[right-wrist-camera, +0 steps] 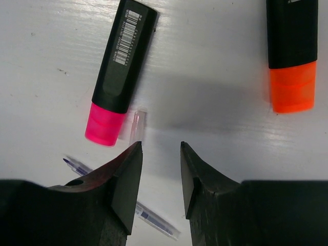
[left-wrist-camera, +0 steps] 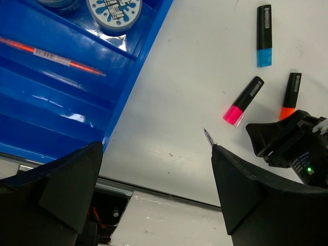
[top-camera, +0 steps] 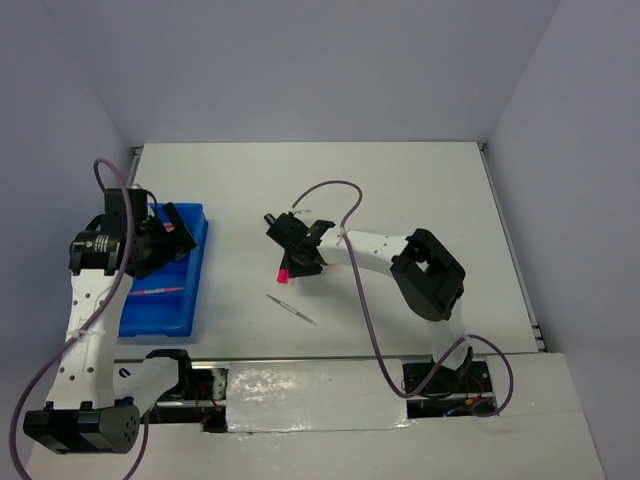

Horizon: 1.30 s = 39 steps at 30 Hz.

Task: Sort the stationery into containers
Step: Pick up the pen cap from the center of the board.

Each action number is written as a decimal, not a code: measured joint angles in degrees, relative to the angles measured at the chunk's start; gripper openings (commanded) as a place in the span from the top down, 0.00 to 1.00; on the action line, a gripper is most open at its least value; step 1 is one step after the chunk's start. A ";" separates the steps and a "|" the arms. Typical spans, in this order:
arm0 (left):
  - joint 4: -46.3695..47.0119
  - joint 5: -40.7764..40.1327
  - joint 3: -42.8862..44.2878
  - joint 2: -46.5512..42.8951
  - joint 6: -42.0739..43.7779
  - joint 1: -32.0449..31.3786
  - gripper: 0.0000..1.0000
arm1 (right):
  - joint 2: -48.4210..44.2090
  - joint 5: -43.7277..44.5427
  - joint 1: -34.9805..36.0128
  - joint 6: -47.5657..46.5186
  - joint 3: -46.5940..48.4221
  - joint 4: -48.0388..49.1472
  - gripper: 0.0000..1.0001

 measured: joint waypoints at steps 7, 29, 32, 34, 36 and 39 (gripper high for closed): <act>0.04 1.11 0.00 0.87 1.46 -0.85 0.01 | 0.85 -0.55 0.02 0.68 0.35 0.04 0.57; 1.07 4.15 -0.70 1.99 4.48 -1.11 0.01 | 6.03 -2.51 0.50 1.51 4.83 -0.13 0.58; 1.36 4.31 -0.70 2.29 4.59 -1.11 0.01 | 6.01 -2.40 0.50 1.53 4.85 -0.17 0.59; 1.68 4.39 -0.72 2.47 5.16 -1.11 0.01 | 6.03 -2.36 0.50 1.53 4.85 -0.28 0.60; 2.08 4.55 -1.01 2.60 5.51 -1.11 0.01 | 6.03 -2.40 0.50 1.55 4.85 -0.35 0.62; 2.36 4.72 -1.25 2.95 5.57 -1.11 0.01 | 6.03 -2.45 0.50 1.68 4.83 -0.39 0.68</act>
